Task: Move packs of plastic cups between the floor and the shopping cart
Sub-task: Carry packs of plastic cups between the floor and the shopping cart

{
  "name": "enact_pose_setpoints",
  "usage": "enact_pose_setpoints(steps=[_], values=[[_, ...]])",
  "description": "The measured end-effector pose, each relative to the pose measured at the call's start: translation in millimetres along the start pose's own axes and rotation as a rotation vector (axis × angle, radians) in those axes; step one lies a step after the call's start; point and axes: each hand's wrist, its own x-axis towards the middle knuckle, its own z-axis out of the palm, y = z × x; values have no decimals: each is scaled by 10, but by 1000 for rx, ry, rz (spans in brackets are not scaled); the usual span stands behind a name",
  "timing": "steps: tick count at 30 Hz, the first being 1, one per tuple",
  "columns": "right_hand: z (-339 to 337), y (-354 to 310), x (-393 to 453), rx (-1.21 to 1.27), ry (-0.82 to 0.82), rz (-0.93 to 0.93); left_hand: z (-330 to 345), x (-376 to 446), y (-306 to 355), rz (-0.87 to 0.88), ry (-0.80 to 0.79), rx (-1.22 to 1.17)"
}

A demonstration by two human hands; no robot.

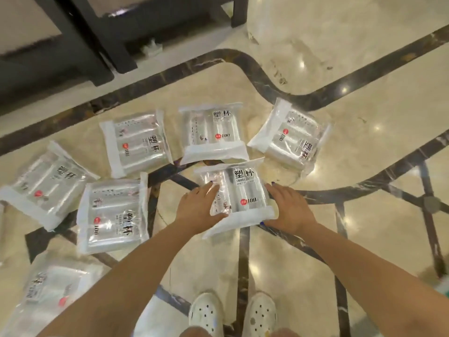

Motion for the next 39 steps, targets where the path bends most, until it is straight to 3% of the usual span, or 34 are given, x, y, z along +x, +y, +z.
enact_pose_setpoints(steps=[4,9,14,18,26,31,36,39], values=[[798,334,670,56,-5,73,952,486,-284,-113,-52,-78],[1535,611,1221,256,17,239,1775,924,-446,-331,-111,-385],[1772,650,1293,583,-84,405,1989,989,-413,-354,-17,-676],[1601,567,1089,684,-43,442,1841,849,-406,-366,38,-749],[269,139,145,852,77,447,330,40,-40,-378,151,-830],[-1072,-242,-627,1034,142,443,-1103,-679,290,-430,215,-1087],[-2433,-590,-1480,1074,207,396,-2505,-1418,524,-408,153,-1137],[-3186,-763,-1937,1160,268,324,-3305,-1906,759,-364,206,-1179]])
